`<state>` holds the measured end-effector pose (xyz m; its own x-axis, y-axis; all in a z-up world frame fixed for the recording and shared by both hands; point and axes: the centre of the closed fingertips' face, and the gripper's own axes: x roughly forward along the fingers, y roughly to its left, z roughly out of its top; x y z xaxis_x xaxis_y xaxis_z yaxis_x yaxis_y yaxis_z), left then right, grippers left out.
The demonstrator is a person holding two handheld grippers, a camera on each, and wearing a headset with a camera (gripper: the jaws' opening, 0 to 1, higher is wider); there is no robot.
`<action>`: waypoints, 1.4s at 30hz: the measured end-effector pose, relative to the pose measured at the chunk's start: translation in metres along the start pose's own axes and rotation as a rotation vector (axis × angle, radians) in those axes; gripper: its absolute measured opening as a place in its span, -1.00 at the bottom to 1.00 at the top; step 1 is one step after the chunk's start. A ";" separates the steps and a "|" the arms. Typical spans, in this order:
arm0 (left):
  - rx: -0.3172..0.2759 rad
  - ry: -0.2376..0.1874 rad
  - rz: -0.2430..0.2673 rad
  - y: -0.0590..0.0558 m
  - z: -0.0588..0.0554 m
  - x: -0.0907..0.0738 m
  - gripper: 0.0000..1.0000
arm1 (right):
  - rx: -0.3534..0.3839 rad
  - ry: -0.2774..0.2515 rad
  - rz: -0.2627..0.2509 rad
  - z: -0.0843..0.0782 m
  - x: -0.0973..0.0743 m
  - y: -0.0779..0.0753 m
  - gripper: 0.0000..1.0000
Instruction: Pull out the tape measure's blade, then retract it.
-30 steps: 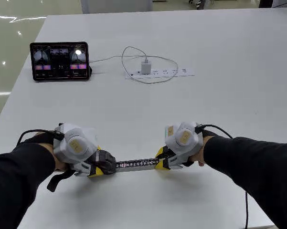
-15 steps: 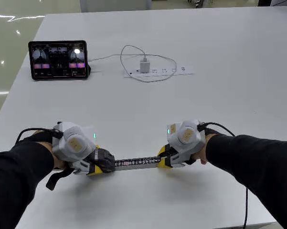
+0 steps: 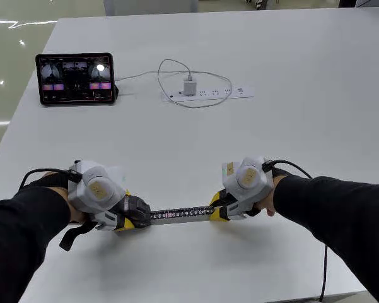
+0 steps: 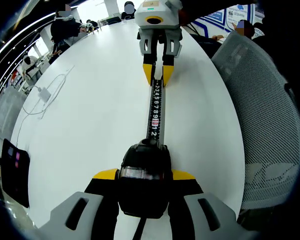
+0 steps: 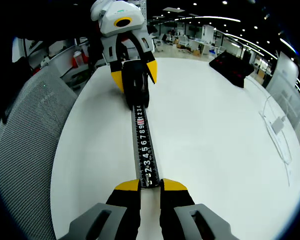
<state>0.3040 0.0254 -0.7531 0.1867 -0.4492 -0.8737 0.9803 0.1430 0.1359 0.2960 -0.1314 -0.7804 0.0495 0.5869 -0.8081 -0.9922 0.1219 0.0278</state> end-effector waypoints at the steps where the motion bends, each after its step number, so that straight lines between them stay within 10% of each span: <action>1: 0.000 0.000 0.000 0.000 0.000 0.000 -0.36 | -0.001 0.000 0.000 0.000 0.000 0.000 -0.79; 42: 0.000 -0.002 0.007 0.000 0.000 -0.001 -0.36 | -0.007 0.018 -0.009 -0.013 -0.011 -0.001 -0.79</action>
<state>0.3036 0.0255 -0.7527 0.1940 -0.4501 -0.8716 0.9790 0.1461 0.1424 0.2952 -0.1486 -0.7798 0.0567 0.5717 -0.8185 -0.9925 0.1213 0.0159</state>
